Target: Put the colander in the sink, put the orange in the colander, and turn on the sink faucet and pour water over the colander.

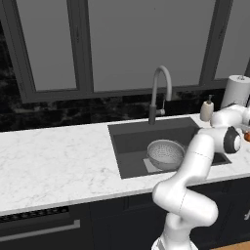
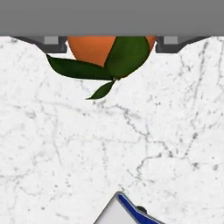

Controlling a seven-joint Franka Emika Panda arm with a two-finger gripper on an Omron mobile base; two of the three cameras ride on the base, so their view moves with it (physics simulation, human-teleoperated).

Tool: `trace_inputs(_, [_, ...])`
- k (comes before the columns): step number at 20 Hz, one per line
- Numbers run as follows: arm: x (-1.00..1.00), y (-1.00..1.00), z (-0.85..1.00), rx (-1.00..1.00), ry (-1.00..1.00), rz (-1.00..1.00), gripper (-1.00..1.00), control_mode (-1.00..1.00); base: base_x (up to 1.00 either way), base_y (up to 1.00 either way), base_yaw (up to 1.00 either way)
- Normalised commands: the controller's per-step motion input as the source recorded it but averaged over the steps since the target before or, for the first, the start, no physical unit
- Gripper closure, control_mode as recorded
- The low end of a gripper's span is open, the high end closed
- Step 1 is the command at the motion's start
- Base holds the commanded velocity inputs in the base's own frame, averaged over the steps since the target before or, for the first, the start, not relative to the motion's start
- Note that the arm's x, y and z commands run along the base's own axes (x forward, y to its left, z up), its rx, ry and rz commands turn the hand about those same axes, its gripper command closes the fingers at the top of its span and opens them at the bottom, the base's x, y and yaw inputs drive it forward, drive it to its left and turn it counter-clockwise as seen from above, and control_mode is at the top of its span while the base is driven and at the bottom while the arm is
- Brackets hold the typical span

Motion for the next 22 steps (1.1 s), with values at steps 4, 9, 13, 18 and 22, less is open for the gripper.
trace_inputs(4, [-0.71,-0.01,-0.48,0.11,0.21,-0.01,1.00,-1.00,0.00,0.00,0.00])
trace_inputs(9, [-1.00,0.03,-0.23,0.22,0.05,0.00,1.00,-1.00,0.00,0.00,0.00])
trace_inputs(13, [-1.00,0.48,-0.03,0.41,-0.34,0.00,1.00,-1.00,0.00,0.00,0.00])
trace_inputs(18, [-1.00,1.00,-0.51,0.39,-0.43,-0.08,1.00,-1.00,0.00,0.00,0.00])
trace_inputs(22, [-1.00,1.00,-0.88,0.26,-0.40,-0.12,1.00,-1.00,0.00,0.00,0.00])
